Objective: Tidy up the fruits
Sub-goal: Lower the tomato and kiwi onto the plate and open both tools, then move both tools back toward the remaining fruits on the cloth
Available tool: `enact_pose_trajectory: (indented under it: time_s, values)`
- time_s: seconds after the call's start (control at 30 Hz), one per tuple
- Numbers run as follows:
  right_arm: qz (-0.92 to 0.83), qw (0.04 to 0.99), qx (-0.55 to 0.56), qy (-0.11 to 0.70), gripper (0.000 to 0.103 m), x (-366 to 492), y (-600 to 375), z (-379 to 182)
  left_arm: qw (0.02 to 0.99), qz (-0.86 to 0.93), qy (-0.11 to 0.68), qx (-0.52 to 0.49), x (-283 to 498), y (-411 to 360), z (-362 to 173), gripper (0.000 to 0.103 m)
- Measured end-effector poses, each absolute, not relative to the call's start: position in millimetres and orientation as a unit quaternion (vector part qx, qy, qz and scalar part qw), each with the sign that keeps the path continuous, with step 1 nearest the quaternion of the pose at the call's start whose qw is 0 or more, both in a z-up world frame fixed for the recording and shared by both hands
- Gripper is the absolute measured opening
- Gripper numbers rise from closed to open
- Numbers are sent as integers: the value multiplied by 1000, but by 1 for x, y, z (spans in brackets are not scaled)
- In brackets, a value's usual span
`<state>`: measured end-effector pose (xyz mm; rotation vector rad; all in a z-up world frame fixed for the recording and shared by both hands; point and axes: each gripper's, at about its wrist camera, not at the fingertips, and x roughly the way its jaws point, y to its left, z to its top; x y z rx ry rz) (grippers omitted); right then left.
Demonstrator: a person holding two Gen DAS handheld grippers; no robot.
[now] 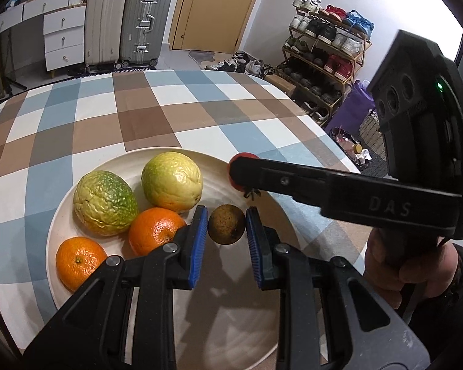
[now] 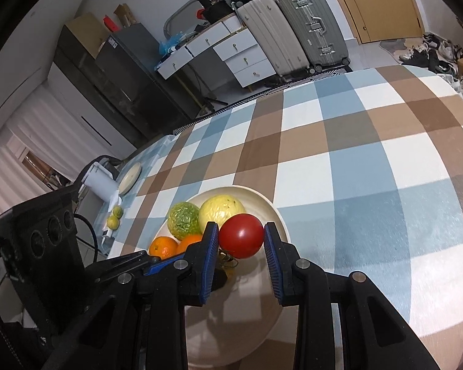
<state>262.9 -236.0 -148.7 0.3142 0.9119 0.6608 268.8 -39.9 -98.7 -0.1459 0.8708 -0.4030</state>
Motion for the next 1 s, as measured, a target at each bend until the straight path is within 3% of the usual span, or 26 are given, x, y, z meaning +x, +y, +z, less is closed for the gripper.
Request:
enact_pose_trajectory:
  time_s: [0.2, 0.37, 0.43, 0.5, 0.57, 0.73, 1.0]
  values:
    - [296, 838, 145, 435, 32, 270, -232, -156, 886, -192, 414, -82, 270, -37, -104, 23]
    - [302, 841, 153, 422, 51, 269, -233, -153, 888, -191, 407, -94, 269, -32, -101, 30]
    - [296, 853, 150, 403, 51, 264, -237, -145, 890, -189, 404, -92, 266, -32, -98, 31]
    - [297, 855, 162, 393, 52, 261, -243, -138, 893, -187, 399, -90, 261, -31, -93, 35]
    - [295, 858, 170, 384, 61, 256, -251, -131, 896, -184, 395, -91, 257, -30, -88, 43]
    - [292, 870, 170, 359, 66, 236, -263, -112, 902, -178, 385, -82, 241, -30, -73, 48]
    - [284, 885, 176, 325, 88, 192, -280, -93, 916, -158, 362, -70, 204, -30, -43, 77]
